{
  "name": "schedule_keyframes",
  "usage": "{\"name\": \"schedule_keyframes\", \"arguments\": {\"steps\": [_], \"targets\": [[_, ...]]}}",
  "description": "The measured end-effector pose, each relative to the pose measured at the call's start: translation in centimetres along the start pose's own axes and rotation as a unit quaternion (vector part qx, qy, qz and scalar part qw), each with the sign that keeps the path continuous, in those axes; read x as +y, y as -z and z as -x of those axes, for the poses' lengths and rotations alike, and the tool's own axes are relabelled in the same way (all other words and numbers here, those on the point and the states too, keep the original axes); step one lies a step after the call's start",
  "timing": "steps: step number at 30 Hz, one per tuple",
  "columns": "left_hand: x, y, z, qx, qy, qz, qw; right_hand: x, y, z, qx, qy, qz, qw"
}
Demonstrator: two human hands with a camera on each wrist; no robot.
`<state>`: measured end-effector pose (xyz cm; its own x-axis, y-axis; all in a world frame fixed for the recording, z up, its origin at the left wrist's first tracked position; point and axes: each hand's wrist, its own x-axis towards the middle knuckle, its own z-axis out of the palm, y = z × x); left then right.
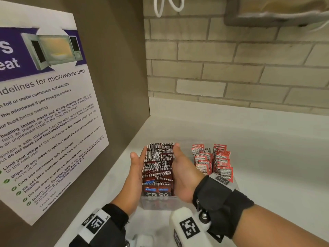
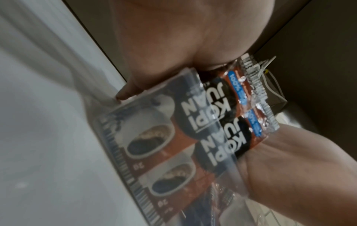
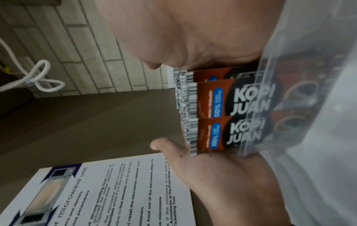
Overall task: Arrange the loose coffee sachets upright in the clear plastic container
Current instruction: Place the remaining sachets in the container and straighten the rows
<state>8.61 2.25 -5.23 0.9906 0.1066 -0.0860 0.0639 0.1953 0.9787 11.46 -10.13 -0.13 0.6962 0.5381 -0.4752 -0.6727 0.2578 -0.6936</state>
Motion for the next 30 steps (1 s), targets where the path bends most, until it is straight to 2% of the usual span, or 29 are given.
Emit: {"name": "schedule_keyframes", "arguments": {"steps": [7,13,15,19,20,22,24,26,30], "targets": [[0.2,0.5,0.5,0.005,0.008,-0.018,1.000,-0.7,0.9,0.6,0.007,0.017,0.047,0.999],[0.6,0.7,0.9,0.040,-0.037,-0.008,0.998,-1.0,0.7,1.7,0.020,0.036,0.100,0.994],[1.2,0.9,1.2,0.085,-0.075,-0.008,0.994,-1.1,1.1,2.5,0.055,0.046,0.164,0.984],[3.5,1.3,2.3,0.170,-0.190,0.009,0.967,-3.1,2.9,4.8,0.094,0.117,0.314,0.937],[4.2,1.0,2.6,0.175,-0.216,0.029,0.960,-4.1,3.3,5.5,0.109,0.133,0.333,0.927],[5.6,-0.2,3.4,0.131,-0.245,0.061,0.959,-5.9,4.3,6.7,0.135,0.165,0.325,0.921],[6.4,-2.3,4.0,0.046,-0.223,0.080,0.970,-6.9,5.0,7.3,0.160,0.188,0.270,0.931],[6.3,-4.9,4.4,-0.024,-0.155,0.078,0.984,-6.8,5.6,7.5,0.179,0.210,0.225,0.935],[4.4,-9.0,3.9,-0.085,-0.002,0.039,0.996,-5.1,6.3,7.4,0.210,0.280,0.160,0.923]]}}
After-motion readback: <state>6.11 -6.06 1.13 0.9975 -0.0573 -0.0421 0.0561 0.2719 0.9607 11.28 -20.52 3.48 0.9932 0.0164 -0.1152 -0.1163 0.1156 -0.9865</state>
